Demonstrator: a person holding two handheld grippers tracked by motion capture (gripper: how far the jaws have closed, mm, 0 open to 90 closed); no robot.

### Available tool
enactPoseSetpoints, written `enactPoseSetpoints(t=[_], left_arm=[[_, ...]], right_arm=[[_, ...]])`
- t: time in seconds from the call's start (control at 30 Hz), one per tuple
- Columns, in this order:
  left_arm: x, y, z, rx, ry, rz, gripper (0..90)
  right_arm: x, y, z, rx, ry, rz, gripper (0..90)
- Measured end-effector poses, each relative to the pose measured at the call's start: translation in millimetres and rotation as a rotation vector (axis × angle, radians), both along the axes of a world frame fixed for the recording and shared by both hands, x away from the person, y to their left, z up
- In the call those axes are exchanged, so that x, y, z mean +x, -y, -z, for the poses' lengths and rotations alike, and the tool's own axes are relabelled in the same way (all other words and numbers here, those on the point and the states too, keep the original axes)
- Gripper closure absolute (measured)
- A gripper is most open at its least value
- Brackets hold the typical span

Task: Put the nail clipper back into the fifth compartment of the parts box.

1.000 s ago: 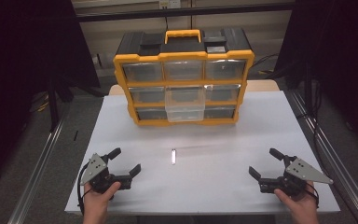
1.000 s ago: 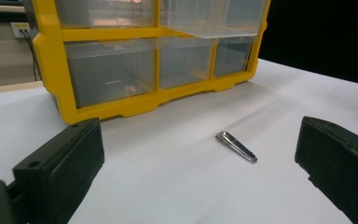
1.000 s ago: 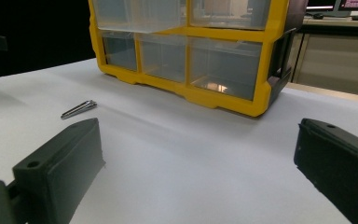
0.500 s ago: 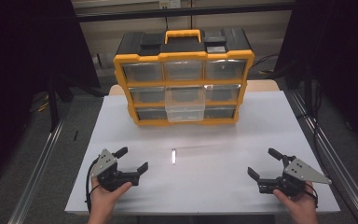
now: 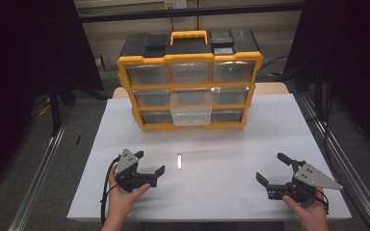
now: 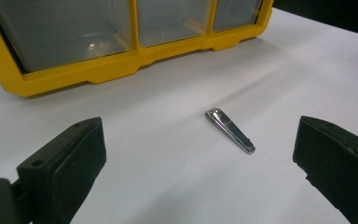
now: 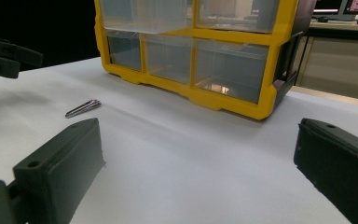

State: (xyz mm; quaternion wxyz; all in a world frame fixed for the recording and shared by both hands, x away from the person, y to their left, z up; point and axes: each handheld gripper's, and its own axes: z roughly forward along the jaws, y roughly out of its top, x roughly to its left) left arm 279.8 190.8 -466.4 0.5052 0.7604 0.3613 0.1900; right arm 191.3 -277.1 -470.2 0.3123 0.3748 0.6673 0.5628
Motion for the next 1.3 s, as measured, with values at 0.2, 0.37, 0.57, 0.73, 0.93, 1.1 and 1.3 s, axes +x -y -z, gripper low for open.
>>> enactPoseSetpoints(t=[0.2,0.37,0.57,0.73,0.93,1.1,1.3], left_arm=[[2.9,11.3,-2.9,0.001,-0.01,0.008,2.6],[7.6,17.4,-4.5,-0.015,-0.025,0.004,3.4],[13.2,24.5,-4.6,-0.006,-0.045,-0.003,3.5],[18.8,31.3,-6.1,-0.016,-0.062,0.001,4.4],[25.1,42.2,-8.1,-0.03,-0.079,-0.007,5.2],[30.9,49.8,-7.2,-0.014,-0.109,-0.006,8.1],[34.6,56.7,-6.6,0.006,-0.131,-0.009,14.1]], right_arm=[[-0.2,-0.7,-0.4,0.001,0.003,0.001,0.8],[-0.5,0.4,-0.3,0.003,-0.003,0.003,0.9],[0.0,0.5,-0.6,0.007,-0.001,0.006,0.8],[0.5,-0.1,-0.2,0.011,-0.005,0.007,0.6],[0.5,0.7,-0.3,0.017,-0.002,0.005,0.6],[0.6,0.8,-0.3,0.015,-0.001,0.004,0.5],[0.2,0.3,-0.3,0.014,-0.006,-0.001,0.5]])
